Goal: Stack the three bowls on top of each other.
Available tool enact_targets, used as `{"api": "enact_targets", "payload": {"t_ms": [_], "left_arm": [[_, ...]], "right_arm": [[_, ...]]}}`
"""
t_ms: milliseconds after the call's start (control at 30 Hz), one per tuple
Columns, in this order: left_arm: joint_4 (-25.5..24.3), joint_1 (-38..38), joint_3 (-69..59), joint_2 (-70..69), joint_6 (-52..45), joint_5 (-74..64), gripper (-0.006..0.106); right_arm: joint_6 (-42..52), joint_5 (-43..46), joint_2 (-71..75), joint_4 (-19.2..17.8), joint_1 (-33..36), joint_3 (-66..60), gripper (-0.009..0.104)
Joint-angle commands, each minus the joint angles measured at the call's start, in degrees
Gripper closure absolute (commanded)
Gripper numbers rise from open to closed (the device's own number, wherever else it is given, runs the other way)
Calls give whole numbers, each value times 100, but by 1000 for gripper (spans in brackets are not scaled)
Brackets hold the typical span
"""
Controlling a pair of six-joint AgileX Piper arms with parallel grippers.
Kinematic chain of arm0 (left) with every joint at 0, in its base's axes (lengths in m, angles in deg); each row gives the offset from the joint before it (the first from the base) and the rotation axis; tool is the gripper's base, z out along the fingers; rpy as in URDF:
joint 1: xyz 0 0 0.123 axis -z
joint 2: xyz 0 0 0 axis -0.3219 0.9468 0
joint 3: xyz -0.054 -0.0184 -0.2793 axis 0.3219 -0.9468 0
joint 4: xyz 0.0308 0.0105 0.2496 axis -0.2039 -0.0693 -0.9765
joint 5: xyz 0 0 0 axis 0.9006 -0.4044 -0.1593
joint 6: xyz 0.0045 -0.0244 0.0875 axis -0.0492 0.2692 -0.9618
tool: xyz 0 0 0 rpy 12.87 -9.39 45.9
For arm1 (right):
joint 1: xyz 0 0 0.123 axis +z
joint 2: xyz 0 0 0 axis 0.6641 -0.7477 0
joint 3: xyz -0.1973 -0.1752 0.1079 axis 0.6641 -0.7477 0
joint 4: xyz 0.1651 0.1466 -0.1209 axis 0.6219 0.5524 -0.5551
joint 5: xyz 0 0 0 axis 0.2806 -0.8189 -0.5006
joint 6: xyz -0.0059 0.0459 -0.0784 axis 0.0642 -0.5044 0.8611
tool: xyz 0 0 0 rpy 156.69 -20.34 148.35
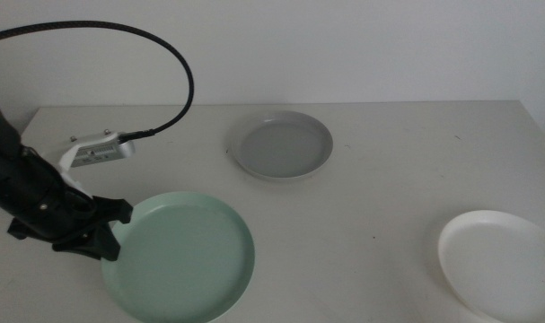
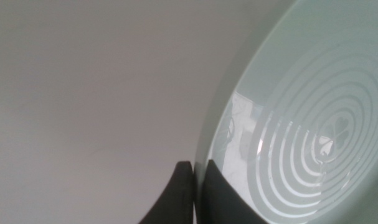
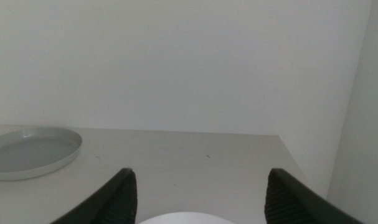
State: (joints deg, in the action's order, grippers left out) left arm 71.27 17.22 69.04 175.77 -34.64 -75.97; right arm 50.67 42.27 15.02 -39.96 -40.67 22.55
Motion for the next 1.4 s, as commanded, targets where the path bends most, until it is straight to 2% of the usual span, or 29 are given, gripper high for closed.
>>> {"api": "enact_targets", "payload": {"t_ms": [0, 200, 467, 1067, 1200, 1300, 1367], "left_arm": [[291, 404, 121, -225, 387, 367, 100], [478, 1162, 351, 93, 892, 742, 100], [484, 1921, 1051, 759, 1097, 785, 100], [1016, 2160, 1319, 1584, 908, 1228, 100], [993, 2160, 1319, 1584, 901, 1287, 87], [949, 2160, 1319, 1584, 883, 1301, 65], [949, 2160, 1319, 1584, 807, 1253, 44]], "right_arm": [[30, 421, 156, -77, -22, 46, 43], [30, 421, 156, -77, -22, 46, 43], [30, 421, 156, -77, -22, 46, 43], [30, 421, 156, -77, -22, 46, 43], [30, 421, 156, -77, -22, 46, 43], [30, 421, 156, -77, -22, 46, 43], [30, 421, 156, -77, -22, 46, 43]]}}
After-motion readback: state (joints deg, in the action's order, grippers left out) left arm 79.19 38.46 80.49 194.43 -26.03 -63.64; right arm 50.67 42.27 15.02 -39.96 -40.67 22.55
